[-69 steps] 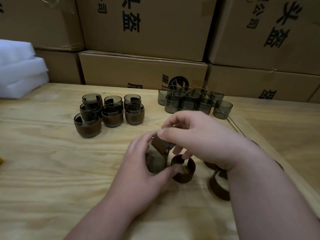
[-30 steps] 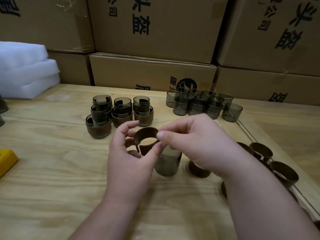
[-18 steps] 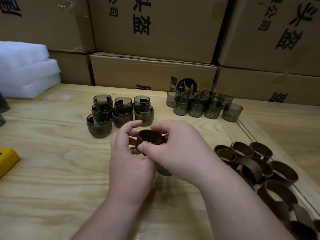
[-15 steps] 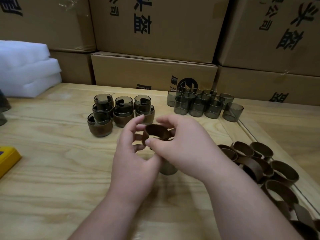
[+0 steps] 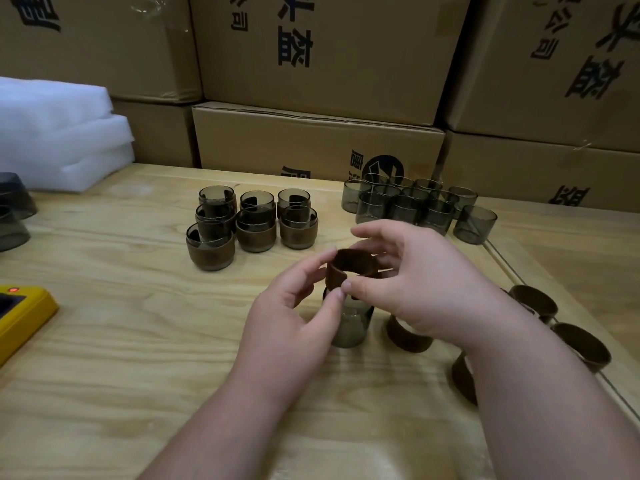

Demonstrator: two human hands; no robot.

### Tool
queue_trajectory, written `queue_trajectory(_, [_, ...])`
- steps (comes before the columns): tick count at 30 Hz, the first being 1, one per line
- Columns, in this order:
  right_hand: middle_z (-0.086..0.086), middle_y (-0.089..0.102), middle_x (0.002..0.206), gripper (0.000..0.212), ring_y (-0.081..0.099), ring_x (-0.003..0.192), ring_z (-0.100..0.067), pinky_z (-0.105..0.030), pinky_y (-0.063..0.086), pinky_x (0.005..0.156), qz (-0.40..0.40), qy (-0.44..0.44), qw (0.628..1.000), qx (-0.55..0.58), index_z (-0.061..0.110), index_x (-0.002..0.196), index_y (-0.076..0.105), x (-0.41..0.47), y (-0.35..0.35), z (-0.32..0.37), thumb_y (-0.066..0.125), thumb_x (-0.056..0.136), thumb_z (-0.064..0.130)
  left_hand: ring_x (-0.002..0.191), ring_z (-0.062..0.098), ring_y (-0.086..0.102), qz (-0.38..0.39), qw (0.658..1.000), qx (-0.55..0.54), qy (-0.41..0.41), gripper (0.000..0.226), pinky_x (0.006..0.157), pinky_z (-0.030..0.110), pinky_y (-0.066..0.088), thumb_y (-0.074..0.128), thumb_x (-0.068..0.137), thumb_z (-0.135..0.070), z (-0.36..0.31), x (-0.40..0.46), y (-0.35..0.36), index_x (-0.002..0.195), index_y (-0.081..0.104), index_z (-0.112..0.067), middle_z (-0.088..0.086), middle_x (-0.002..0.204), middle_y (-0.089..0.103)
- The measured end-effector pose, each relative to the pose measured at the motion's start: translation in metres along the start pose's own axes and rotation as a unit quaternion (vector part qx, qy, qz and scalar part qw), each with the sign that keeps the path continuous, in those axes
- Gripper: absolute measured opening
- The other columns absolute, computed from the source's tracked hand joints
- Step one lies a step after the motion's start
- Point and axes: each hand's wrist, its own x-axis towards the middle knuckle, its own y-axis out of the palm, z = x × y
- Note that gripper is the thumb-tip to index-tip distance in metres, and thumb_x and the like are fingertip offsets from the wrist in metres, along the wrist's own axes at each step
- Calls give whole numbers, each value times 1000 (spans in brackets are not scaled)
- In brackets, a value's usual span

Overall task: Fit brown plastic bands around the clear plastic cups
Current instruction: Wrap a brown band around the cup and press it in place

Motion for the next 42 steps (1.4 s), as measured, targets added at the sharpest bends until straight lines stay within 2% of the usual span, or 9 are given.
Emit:
queue_trajectory(3, [21,66,127,74,59,120,-1,-31,49,107,10,-5,999,32,39,143,54,0,-3,-1,88,79,24,108,8,71,-1,1000,-15,-4,39,102,39,55,76,77,-27,-1,1,0,107,71,-51,-18,110,76])
queue_trajectory(6, [20,67,127,75,65,113,2,-26,56,98,9,-5,999,47,36,143,57,0,-5,-2,90,77,26,101,15,73,-16,999,-29,3,27,95,39,57,80,69,-42,-3,2,0,94,71,-45,-11,109,76])
queue_trajectory(10, [17,72,119,72,68,110,0,-33,56,100,-2,-7,998,55,34,140,62,0,-4,-3,91,75,32,105,15,72,-24,999,-31,14,37,96,33,55,81,63,-48,-4,0,-1,98,70,-42,-12,109,75])
queue_trajectory(17, [30,67,108,70,61,99,20,-6,50,70,1,-25,998,50,38,140,59,1,-1,-3,88,77,40,105,20,73,-49,998,-47,4,34,99,48,56,84,60,-51,-4,1,-2,91,71,-44,-8,109,76])
queue_trajectory(22, [24,72,103,52,67,97,9,-16,51,85,-5,-20,999,25,40,127,69,-1,-5,-2,87,78,42,105,14,73,-44,998,-37,7,32,99,44,56,83,61,-50,-9,0,-1,89,71,-40,-16,111,75])
queue_trajectory(27, [24,74,106,55,66,96,14,-10,51,79,7,-12,1000,24,38,127,71,-2,-9,-3,88,75,41,108,15,73,-32,999,-30,9,27,100,46,56,83,62,-49,-12,-2,-1,84,70,-41,-19,114,74])
queue_trajectory(33, [24,75,108,57,69,99,11,-20,56,89,20,-5,998,52,40,126,70,-4,-13,-3,91,73,35,108,18,73,-40,999,-13,20,26,98,44,57,84,61,-51,-13,-3,-3,82,71,-42,-14,115,75])
queue_trajectory(37, [29,75,105,65,69,103,7,-26,52,94,28,-8,998,55,41,135,61,-5,-12,-4,87,77,29,103,10,74,-48,998,-10,31,20,91,31,59,80,66,-40,-16,-4,0,81,68,-34,-17,113,76])
queue_trajectory(42, [25,75,112,58,63,105,17,-14,48,89,35,-5,999,35,37,128,69,-4,-6,-10,86,74,27,98,3,75,-51,999,5,4,21,91,31,57,76,66,-17,-10,-3,1,74,63,-31,-11,113,76])
